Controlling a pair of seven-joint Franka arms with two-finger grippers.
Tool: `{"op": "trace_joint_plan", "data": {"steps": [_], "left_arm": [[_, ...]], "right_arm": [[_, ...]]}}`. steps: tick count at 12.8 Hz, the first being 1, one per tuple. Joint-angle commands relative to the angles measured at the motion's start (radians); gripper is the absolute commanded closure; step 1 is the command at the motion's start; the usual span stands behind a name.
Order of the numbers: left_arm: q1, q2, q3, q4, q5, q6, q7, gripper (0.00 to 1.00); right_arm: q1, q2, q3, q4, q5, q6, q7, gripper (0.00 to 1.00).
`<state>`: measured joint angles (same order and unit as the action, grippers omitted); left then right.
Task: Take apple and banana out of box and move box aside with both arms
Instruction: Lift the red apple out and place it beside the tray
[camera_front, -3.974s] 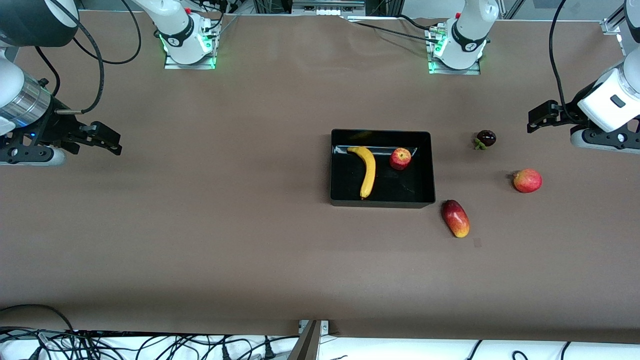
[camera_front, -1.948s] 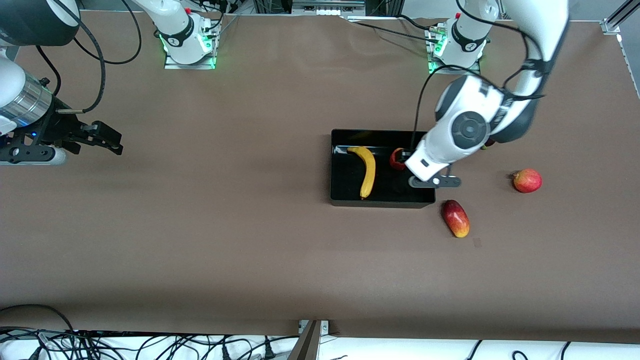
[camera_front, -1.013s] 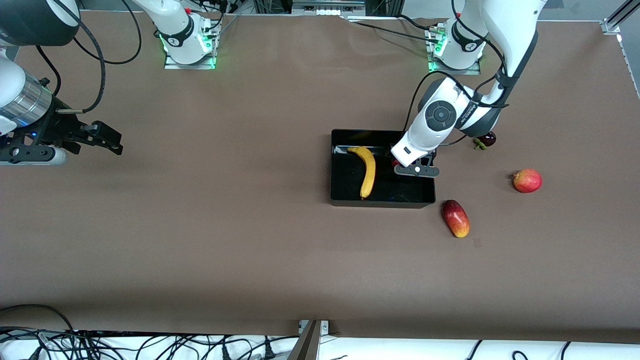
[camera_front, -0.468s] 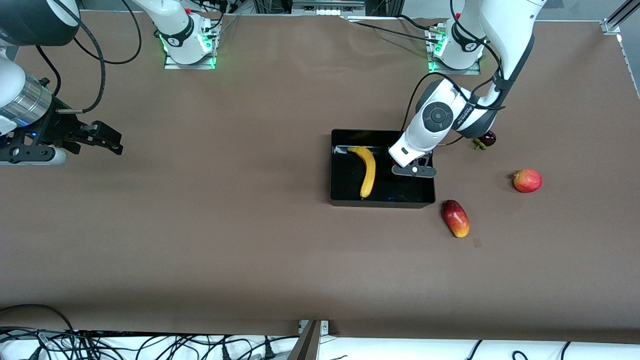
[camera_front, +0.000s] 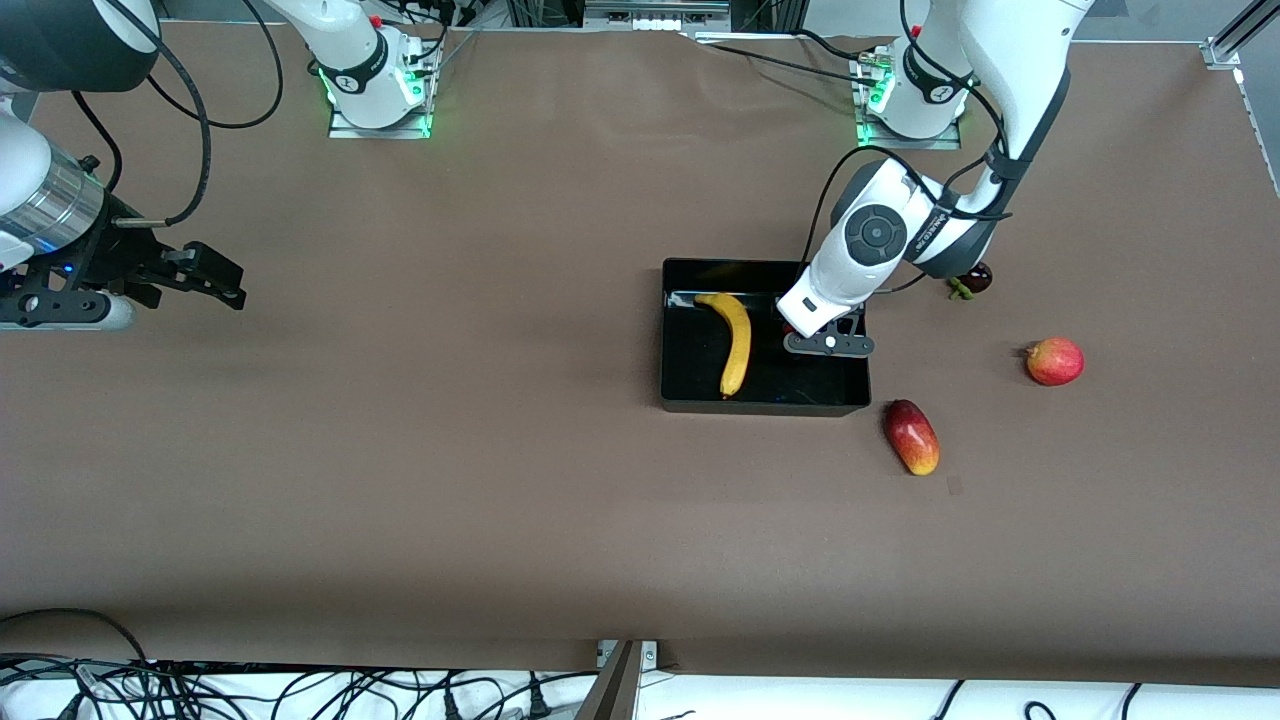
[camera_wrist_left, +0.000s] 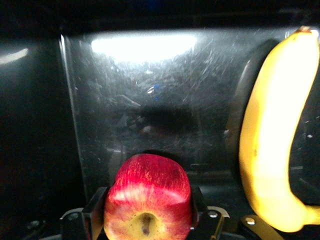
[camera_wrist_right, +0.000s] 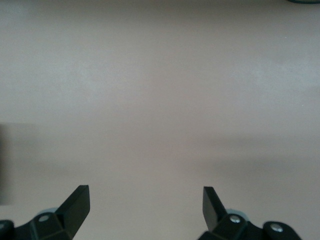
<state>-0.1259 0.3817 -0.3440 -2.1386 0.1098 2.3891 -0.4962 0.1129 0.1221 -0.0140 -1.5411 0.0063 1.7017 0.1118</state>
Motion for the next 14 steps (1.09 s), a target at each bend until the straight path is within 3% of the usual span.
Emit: {"op": "trace_joint_plan", "data": {"steps": [1, 5, 7, 10, 12, 14], "left_arm": [[-0.011, -0.011, -0.006, 0.179, 0.019, -0.256, -0.012, 0.96], [0.025, -0.023, 0.0, 0.327, 0.019, -0.474, 0.017, 0.96], [0.116, -0.03, 0.0, 0.359, 0.019, -0.547, 0.135, 0.96], [0.28, -0.043, 0.0, 0.307, 0.019, -0.579, 0.408, 0.96], [0.35, -0.049, -0.006, 0.232, 0.021, -0.556, 0.45, 0.97], [0.376, -0.075, -0.009, 0.104, 0.019, -0.413, 0.462, 0.97]], "right_arm": [[0.001, -0.005, 0.003, 0.01, -0.008, -0.017, 0.003, 0.0], [0.001, -0.005, 0.003, 0.01, -0.008, -0.017, 0.003, 0.0], [0.001, -0.005, 0.003, 0.01, -0.008, -0.017, 0.003, 0.0], [0.001, -0.005, 0.003, 0.01, -0.009, -0.017, 0.003, 0.0], [0.001, -0.005, 0.003, 0.01, -0.008, -0.017, 0.003, 0.0], [0.001, -0.005, 0.003, 0.01, -0.008, -0.017, 0.002, 0.0]]}}
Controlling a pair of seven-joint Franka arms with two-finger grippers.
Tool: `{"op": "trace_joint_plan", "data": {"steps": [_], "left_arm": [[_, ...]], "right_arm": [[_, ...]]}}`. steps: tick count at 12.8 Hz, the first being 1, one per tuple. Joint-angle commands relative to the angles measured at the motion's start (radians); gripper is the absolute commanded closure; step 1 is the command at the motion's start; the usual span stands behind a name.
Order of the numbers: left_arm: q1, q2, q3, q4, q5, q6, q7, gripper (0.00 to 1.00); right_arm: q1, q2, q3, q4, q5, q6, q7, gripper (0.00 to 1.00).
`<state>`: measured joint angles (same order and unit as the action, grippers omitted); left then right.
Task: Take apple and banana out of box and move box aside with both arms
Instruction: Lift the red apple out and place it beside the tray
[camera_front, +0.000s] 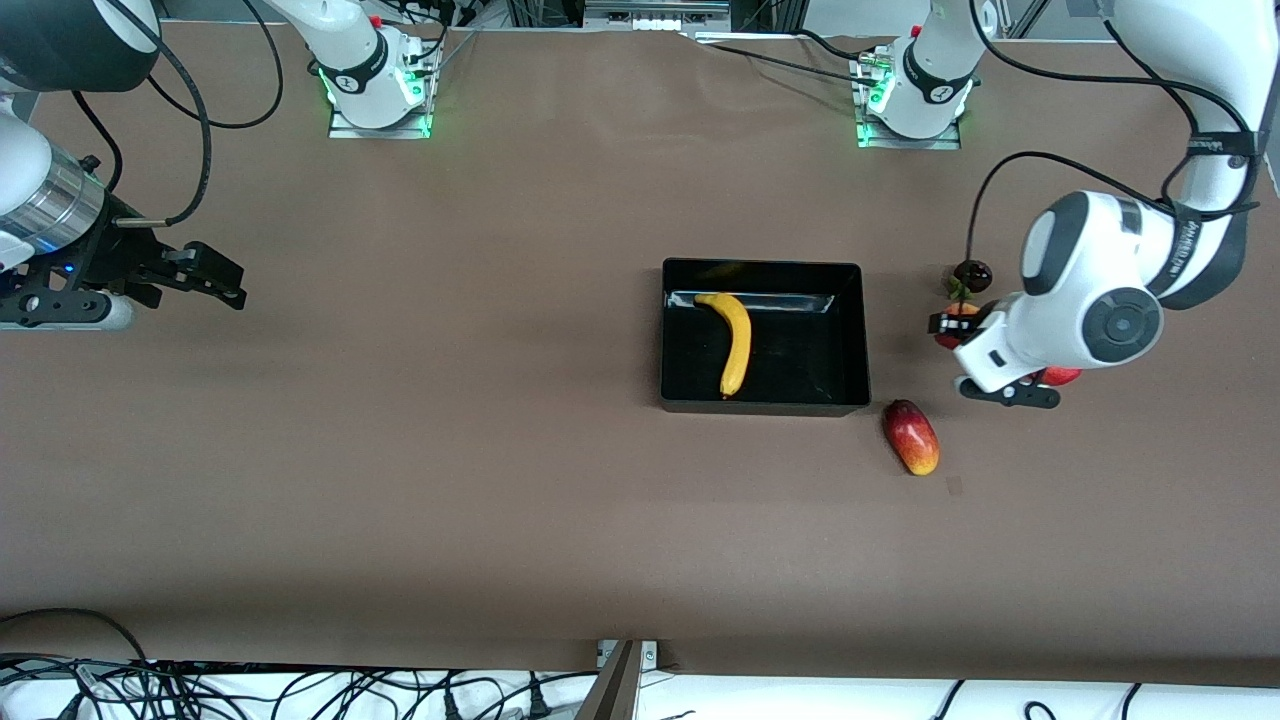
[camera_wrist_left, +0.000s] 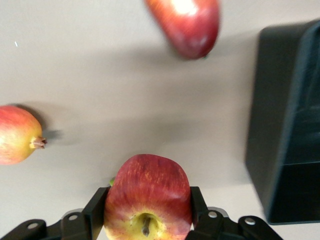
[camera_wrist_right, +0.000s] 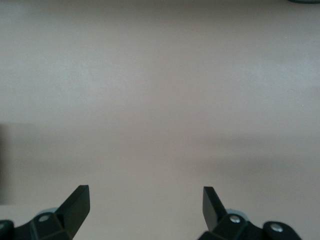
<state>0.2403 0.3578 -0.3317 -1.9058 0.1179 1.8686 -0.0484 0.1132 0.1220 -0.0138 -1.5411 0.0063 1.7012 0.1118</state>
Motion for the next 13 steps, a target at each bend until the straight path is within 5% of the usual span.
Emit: {"op": "trace_joint_plan", "data": {"steps": [1, 3, 5, 7, 10, 13], "left_arm": [[0.008, -0.068, -0.021, -0.215, 0.011, 0.218, 0.015, 0.96], [0.01, -0.071, -0.02, -0.373, 0.011, 0.482, 0.015, 0.94], [0.01, -0.059, -0.018, -0.41, 0.011, 0.573, 0.015, 0.79], [0.01, -0.059, -0.018, -0.409, 0.012, 0.574, 0.015, 0.0], [0.001, -0.123, -0.024, -0.365, 0.011, 0.468, -0.007, 0.0], [-0.006, -0.139, -0.099, -0.106, -0.003, 0.11, -0.051, 0.0]], "right_arm": [[0.0, -0.005, 0.003, 0.01, -0.009, -0.017, 0.003, 0.0], [0.0, -0.005, 0.003, 0.01, -0.008, -0.017, 0.002, 0.0], [0.0, -0.005, 0.003, 0.01, -0.008, -0.018, 0.002, 0.0], [0.0, -0.005, 0.003, 0.01, -0.008, -0.018, 0.002, 0.0], [0.0, -0.005, 0.003, 0.01, -0.008, -0.018, 0.002, 0.0], [0.0, -0.005, 0.003, 0.01, -0.008, -0.018, 0.002, 0.0]]}}
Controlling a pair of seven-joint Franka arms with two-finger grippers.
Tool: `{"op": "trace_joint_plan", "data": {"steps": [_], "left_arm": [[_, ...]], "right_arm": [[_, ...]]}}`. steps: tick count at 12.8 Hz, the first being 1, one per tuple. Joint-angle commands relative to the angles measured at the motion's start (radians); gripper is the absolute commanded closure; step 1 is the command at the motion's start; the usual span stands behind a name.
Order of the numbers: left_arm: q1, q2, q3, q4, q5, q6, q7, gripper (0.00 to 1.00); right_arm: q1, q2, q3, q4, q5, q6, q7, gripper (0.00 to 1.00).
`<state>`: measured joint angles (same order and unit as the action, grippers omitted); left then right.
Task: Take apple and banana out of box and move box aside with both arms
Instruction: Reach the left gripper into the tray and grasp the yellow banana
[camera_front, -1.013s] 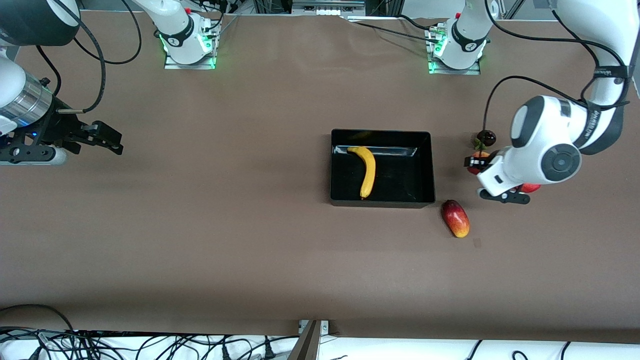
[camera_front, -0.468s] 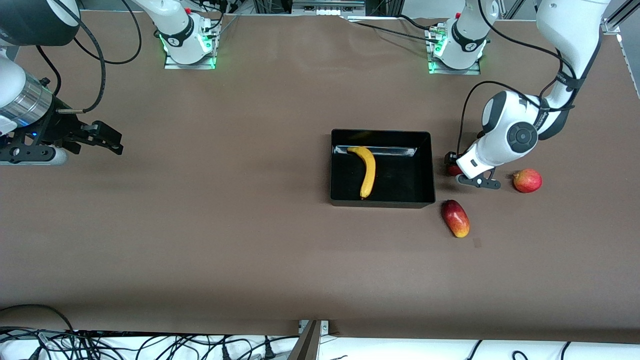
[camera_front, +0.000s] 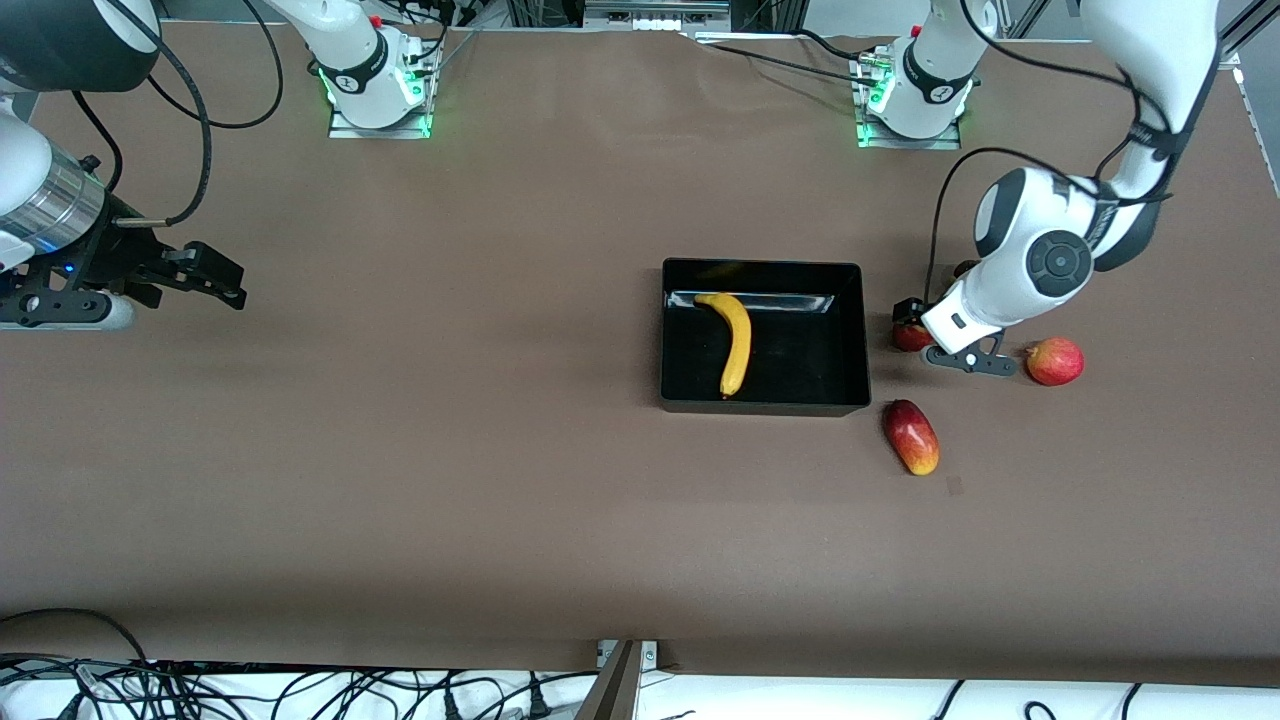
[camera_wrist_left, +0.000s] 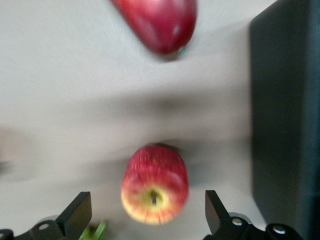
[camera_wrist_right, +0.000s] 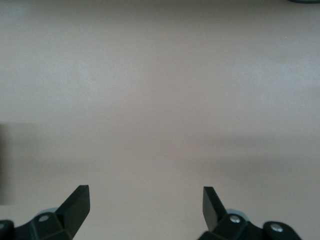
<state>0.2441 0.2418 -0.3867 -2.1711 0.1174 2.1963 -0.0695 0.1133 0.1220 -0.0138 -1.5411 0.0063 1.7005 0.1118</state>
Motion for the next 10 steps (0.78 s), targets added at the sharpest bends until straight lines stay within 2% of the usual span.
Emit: {"op": "trace_joint_plan", "data": {"steps": [1, 2, 4, 5, 7, 10], "left_arm": [[-0.019, 0.013, -0.079, 0.26, -0.004, -0.315, -0.036, 0.0], [-0.023, 0.057, -0.113, 0.33, -0.005, -0.348, -0.041, 0.0], [-0.075, 0.114, -0.173, 0.375, -0.005, -0.34, -0.05, 0.0], [-0.133, 0.161, -0.175, 0.384, -0.004, -0.311, -0.105, 0.0], [-0.199, 0.244, -0.173, 0.372, 0.01, -0.168, -0.31, 0.0], [-0.259, 0.348, -0.169, 0.352, 0.013, 0.01, -0.447, 0.0]], "right_arm": [[0.0, -0.005, 0.003, 0.01, -0.008, -0.018, 0.002, 0.0], [0.0, -0.005, 0.003, 0.01, -0.008, -0.018, 0.002, 0.0], [0.0, -0.005, 0.003, 0.01, -0.008, -0.018, 0.002, 0.0], [0.0, -0.005, 0.003, 0.01, -0.008, -0.018, 0.002, 0.0], [0.0, -0.005, 0.003, 0.01, -0.008, -0.018, 0.002, 0.0], [0.0, -0.005, 0.003, 0.01, -0.008, -0.018, 0.002, 0.0]]}}
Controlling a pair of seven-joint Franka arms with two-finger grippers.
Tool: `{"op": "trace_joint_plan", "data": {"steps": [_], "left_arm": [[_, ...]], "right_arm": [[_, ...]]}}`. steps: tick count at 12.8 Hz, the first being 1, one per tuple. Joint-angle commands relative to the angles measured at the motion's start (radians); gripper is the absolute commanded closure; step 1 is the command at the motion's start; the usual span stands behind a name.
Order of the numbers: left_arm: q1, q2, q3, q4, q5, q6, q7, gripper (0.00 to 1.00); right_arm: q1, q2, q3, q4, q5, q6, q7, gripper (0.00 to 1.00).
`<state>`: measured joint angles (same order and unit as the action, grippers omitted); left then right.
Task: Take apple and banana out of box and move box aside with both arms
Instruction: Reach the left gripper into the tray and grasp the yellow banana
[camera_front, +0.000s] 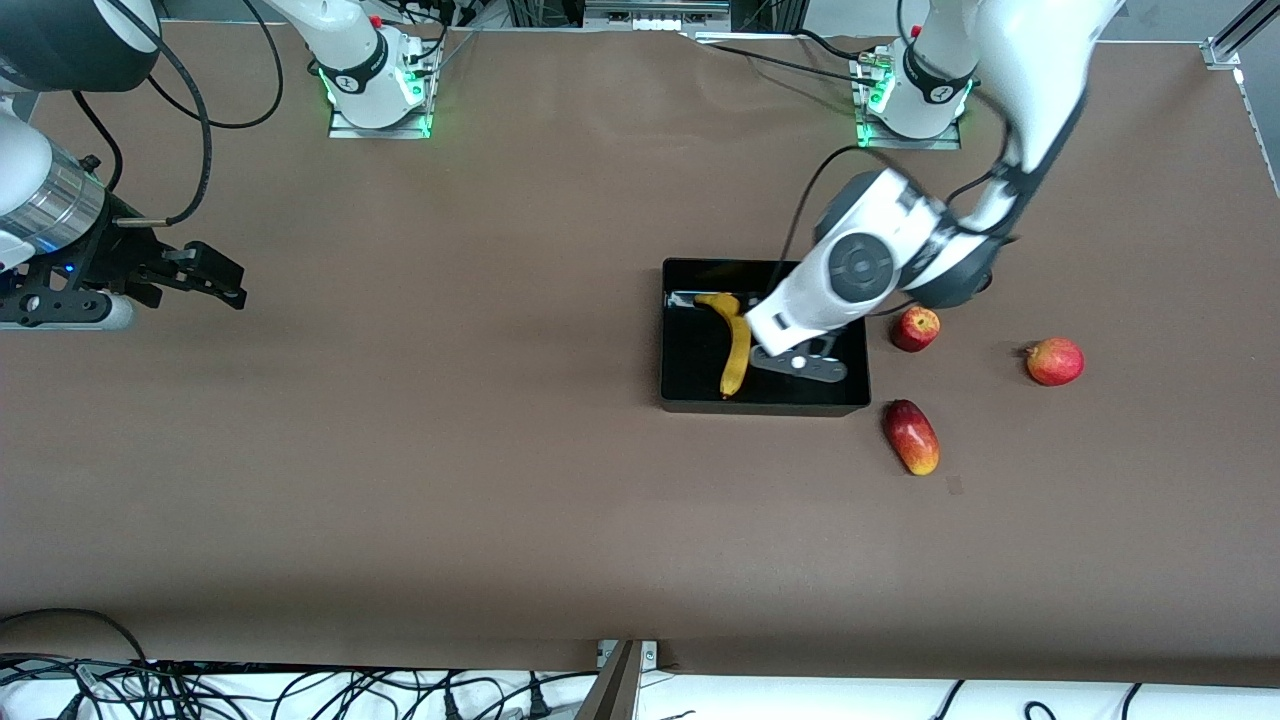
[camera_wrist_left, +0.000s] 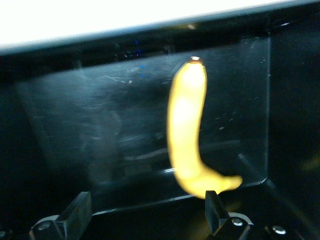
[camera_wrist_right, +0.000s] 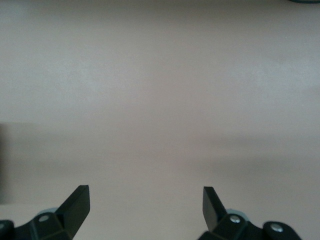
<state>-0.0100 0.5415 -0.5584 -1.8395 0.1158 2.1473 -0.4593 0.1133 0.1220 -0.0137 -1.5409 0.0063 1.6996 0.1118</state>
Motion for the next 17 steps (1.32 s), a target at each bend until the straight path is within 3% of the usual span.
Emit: {"op": "trace_joint_plan", "data": {"steps": [1, 4, 6, 7, 8, 9, 10, 15, 17], "left_arm": [[-0.022, 0.061, 0.006, 0.005, 0.015, 0.086, -0.08, 0.0], [-0.027, 0.122, 0.006, -0.012, 0.114, 0.152, -0.14, 0.0], [-0.045, 0.144, 0.006, -0.012, 0.117, 0.19, -0.186, 0.0], [-0.047, 0.146, 0.008, -0.013, 0.122, 0.191, -0.188, 0.19], [-0.045, 0.146, 0.008, -0.014, 0.122, 0.184, -0.19, 0.68], [-0.038, 0.144, 0.008, -0.014, 0.124, 0.18, -0.19, 0.94], [-0.036, 0.143, 0.008, -0.012, 0.122, 0.166, -0.19, 1.0], [-0.028, 0.1, 0.005, 0.037, 0.122, 0.082, -0.182, 1.0], [-0.027, 0.075, 0.002, 0.129, 0.122, -0.069, -0.177, 1.0]], "right_arm": [[0.0, -0.005, 0.003, 0.01, -0.008, -0.017, 0.002, 0.0], [0.0, -0.005, 0.003, 0.01, -0.008, -0.017, 0.002, 0.0], [0.0, -0.005, 0.003, 0.01, -0.008, -0.017, 0.002, 0.0], [0.0, -0.005, 0.003, 0.01, -0.008, -0.017, 0.002, 0.0], [0.0, -0.005, 0.003, 0.01, -0.008, -0.017, 0.002, 0.0], [0.0, -0.005, 0.003, 0.01, -0.008, -0.017, 0.002, 0.0], [0.0, -0.005, 0.003, 0.01, -0.008, -0.017, 0.002, 0.0], [0.0, -0.005, 0.003, 0.01, -0.008, -0.017, 0.002, 0.0], [0.0, -0.005, 0.003, 0.01, -0.008, -0.017, 0.002, 0.0]]}}
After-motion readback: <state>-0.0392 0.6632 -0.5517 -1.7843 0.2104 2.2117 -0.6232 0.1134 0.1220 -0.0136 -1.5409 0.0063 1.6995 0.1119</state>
